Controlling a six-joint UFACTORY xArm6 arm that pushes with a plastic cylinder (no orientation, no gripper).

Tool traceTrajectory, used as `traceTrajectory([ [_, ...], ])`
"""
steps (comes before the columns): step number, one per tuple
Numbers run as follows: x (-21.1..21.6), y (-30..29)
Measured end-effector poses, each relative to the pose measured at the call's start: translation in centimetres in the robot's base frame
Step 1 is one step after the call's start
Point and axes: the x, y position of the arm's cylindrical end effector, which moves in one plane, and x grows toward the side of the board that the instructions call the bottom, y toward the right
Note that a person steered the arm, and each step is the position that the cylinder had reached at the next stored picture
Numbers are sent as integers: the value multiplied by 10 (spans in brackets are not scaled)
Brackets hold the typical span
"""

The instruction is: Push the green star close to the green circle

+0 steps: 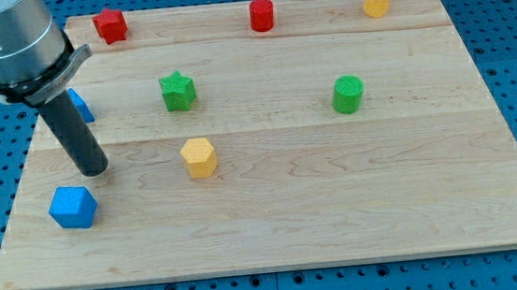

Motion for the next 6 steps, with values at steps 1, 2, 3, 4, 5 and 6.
traceTrajectory([
  [1, -25, 58],
  [2, -8, 132],
  [3, 40, 185],
  [4, -2, 168],
  [5, -79, 155],
  [6, -127, 135],
])
